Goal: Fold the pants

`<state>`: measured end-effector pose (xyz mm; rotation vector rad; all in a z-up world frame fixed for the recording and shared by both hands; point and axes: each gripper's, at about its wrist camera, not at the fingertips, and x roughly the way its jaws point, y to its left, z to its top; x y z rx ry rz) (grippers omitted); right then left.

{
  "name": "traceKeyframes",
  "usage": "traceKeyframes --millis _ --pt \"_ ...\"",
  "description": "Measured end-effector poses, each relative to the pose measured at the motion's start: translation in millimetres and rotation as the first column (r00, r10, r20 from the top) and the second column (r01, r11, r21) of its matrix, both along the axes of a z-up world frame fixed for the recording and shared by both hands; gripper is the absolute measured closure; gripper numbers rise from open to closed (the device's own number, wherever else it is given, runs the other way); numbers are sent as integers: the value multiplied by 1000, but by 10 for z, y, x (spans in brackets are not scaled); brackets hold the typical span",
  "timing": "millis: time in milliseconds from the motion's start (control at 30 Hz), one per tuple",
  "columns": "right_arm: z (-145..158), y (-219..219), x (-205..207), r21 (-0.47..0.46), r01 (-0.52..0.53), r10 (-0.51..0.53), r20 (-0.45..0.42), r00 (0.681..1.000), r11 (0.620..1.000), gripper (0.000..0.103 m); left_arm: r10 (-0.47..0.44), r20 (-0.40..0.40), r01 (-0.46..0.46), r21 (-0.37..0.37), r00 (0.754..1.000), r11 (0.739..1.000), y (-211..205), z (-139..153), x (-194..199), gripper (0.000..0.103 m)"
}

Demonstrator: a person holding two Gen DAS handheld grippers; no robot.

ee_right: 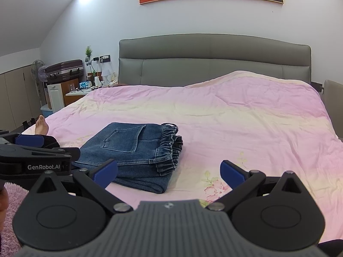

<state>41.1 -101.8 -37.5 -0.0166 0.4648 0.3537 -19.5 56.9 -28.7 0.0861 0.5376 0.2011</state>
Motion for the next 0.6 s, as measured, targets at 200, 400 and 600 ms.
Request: traceKeyframes --millis 200,400,600 --pt "0 -3 0 1 -1 1 0 1000 1000 5 2 1 -2 1 1000 1000 -17 -6 -16 9" --pt "5 -3 4 2 -2 2 0 1000 1000 5 14 3 -14 -1 1000 1000 -27 1 -7 9" --pt "4 -5 16 5 -1 1 -6 1000 1000 5 10 -2 -10 4 1000 1000 -52 1 -17 9"
